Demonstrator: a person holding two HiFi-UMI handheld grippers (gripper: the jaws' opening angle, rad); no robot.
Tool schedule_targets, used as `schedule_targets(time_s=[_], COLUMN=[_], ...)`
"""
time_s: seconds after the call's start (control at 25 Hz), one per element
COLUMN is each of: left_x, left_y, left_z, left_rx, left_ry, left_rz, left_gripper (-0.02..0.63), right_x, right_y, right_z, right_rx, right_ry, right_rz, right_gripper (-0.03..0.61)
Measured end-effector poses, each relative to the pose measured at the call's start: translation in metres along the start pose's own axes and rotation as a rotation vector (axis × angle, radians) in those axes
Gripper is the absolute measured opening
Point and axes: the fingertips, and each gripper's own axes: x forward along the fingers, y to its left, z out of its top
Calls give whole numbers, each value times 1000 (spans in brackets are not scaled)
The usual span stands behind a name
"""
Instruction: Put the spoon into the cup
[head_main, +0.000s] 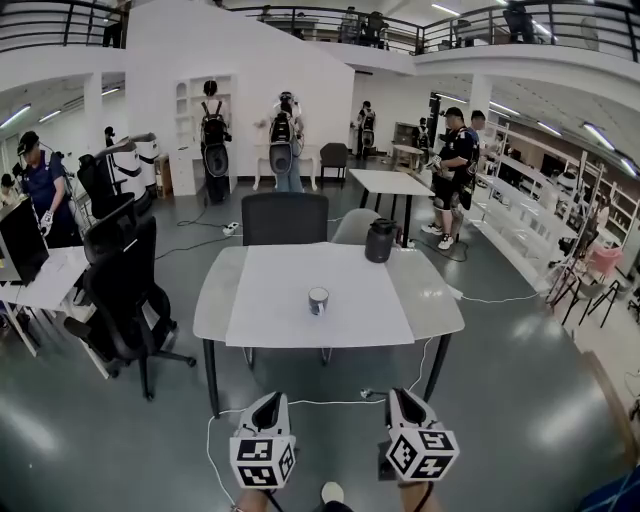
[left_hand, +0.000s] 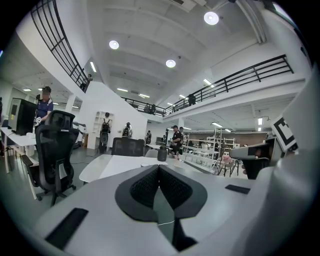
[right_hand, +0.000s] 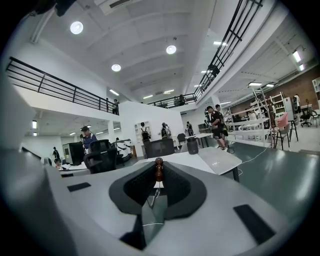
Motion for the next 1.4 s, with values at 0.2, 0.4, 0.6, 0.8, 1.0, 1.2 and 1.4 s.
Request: schedule_targets(time_s=[0.2,0.4,0.6,0.8,1.0,1.2,1.4], left_x=[32,70,117,162,193,208,227], left_y=[19,29,38,36,39,45,51], left_z=[9,19,28,35,32,29,27], left_rx=[-4,-13,-31,-30,-24,-21,-23], left_ry=[-7,-9,-11,-15,-4,18,28], left_rz=[28,61,94,111,131,153,156], left_gripper=[18,18,18,18,18,18,18], right_x=[41,86,132,173,205,223,242], right_y=[1,-8,-24,-51,-72,-81,-87], right_z=[14,28,41,53,50,46,41], right_rx=[-9,-17,-24,-21,-8,11,31], right_ry=[-8,1,10,9,25,44,56], right_rz=[20,45,75,86,97,106,101], right_gripper=[61,61,61,61,61,61,61])
